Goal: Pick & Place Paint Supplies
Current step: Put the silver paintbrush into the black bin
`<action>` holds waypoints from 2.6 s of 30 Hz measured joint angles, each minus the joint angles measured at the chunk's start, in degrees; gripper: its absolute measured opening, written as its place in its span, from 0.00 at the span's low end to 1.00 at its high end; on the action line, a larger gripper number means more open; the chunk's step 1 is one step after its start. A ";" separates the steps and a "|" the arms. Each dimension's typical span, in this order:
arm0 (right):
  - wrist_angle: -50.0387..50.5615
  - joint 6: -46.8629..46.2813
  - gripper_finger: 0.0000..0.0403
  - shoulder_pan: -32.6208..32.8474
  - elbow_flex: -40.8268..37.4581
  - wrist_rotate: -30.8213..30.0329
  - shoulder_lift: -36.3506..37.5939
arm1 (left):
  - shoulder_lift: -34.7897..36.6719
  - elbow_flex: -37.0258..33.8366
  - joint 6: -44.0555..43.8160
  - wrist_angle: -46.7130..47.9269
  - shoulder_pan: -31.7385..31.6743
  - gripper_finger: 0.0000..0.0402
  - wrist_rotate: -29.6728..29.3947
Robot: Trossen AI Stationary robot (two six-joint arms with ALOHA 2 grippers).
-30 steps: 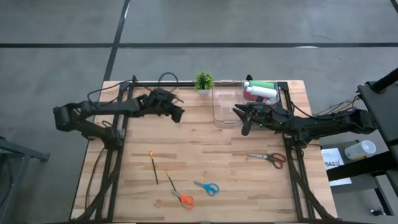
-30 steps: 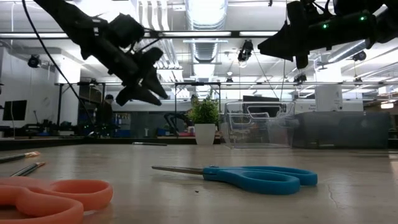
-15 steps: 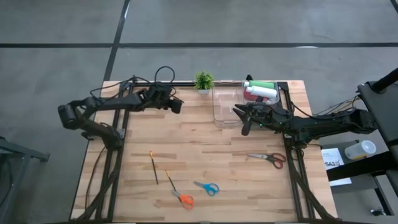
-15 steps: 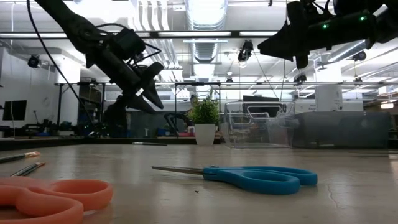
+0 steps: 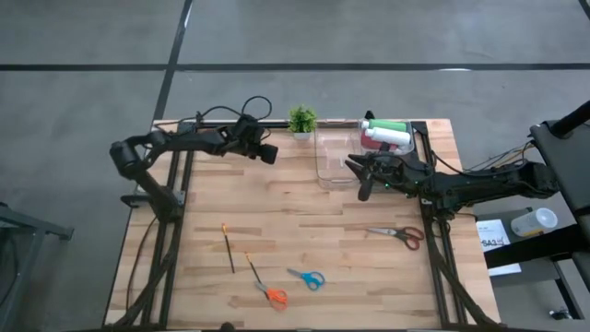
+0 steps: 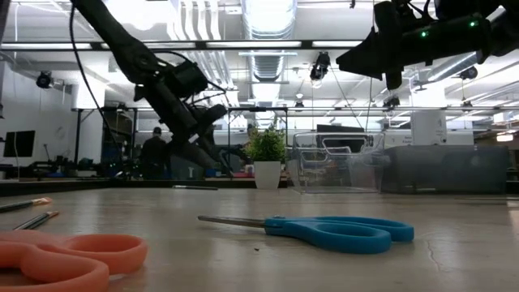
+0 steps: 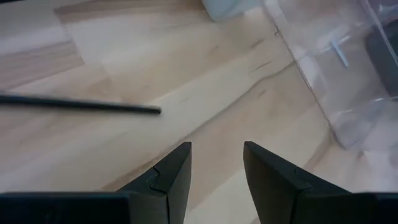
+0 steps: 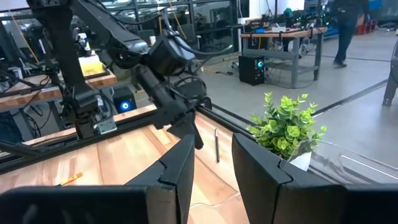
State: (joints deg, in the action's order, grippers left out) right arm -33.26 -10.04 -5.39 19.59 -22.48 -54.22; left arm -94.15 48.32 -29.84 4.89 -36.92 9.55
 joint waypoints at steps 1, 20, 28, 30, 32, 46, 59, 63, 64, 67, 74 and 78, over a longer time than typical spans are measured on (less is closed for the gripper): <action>0.02 0.00 0.27 0.02 0.00 0.00 0.00 | -0.65 0.57 0.02 -0.11 -0.25 0.39 0.41; 0.01 0.00 0.27 0.00 0.00 0.01 -0.28 | -0.89 1.64 -4.72 1.74 -1.42 0.39 3.41; 0.01 0.00 0.27 0.00 0.00 0.00 -0.28 | -0.79 1.64 -9.31 1.49 -2.51 0.39 4.11; 0.02 0.00 0.27 0.02 0.00 0.00 -0.28 | -0.78 1.64 -11.58 1.64 -3.42 0.39 3.75; 0.02 0.00 0.27 0.02 0.00 0.02 -0.28 | -0.77 1.64 -12.59 2.29 -4.33 0.39 3.58; 0.00 0.00 0.27 0.01 0.00 0.01 -0.28 | -0.94 1.59 4.18 3.97 -8.38 0.39 -2.96; 0.01 0.00 0.27 0.01 0.00 0.01 -0.28 | -2.35 1.59 11.23 4.67 -10.56 0.39 -3.07; 0.02 0.00 0.27 0.00 0.00 0.02 -0.28 | -5.59 1.62 11.71 4.22 -10.54 0.39 -3.01; 0.00 0.00 0.27 0.00 0.00 0.00 -0.28 | -6.27 1.62 11.74 4.05 -10.54 0.39 -2.83; 0.00 0.00 0.27 0.01 0.00 0.01 -0.28 | -7.06 2.46 11.85 5.04 -10.54 0.39 -2.72; 0.00 0.00 0.27 0.00 0.00 0.01 -0.28 | -6.82 4.17 12.98 5.70 -10.54 0.39 -2.70; 0.02 0.00 0.27 0.00 0.00 0.00 -0.28 | -6.73 5.67 13.02 5.79 -10.83 0.39 -4.15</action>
State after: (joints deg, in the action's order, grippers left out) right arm -33.24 -10.04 -5.39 19.59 -22.48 -54.50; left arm -100.88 53.98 -16.82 10.68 -47.75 5.40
